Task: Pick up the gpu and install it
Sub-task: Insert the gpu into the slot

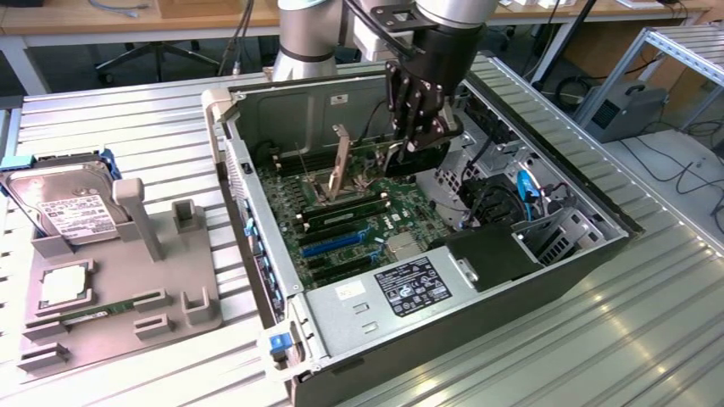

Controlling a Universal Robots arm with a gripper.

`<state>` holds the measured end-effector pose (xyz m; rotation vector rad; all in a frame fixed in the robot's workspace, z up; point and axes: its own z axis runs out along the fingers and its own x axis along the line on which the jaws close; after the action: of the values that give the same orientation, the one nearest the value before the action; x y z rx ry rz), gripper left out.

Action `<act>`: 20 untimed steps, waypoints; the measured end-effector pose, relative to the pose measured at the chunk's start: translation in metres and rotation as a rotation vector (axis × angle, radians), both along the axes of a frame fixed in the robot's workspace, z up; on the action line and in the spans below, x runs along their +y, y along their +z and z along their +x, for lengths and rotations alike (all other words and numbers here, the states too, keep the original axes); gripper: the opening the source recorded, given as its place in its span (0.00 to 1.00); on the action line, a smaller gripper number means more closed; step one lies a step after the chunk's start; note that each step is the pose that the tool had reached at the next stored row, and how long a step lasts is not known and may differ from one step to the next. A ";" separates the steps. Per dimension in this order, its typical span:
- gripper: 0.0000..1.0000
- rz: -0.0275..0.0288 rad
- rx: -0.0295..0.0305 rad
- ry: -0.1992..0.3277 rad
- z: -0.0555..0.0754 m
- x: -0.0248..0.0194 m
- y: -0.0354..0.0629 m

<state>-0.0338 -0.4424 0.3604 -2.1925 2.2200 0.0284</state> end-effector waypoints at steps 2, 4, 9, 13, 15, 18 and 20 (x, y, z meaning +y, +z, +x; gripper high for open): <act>0.27 0.0000 0.0000 0.000 0.000 0.0000 -0.0007; 0.27 0.0001 0.0000 0.000 0.000 0.0000 -0.0012; 0.27 0.0001 0.0000 0.000 0.000 0.0000 -0.0027; 0.27 0.0000 0.0000 0.000 0.000 0.0000 -0.0038; 0.27 0.0000 -0.0001 0.000 0.000 0.0000 -0.0043; 0.27 0.0001 0.0000 0.000 0.000 0.0000 -0.0050; 0.27 0.0001 -0.0001 0.000 0.000 0.0000 -0.0057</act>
<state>-0.0338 -0.4424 0.3548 -2.1924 2.2199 0.0285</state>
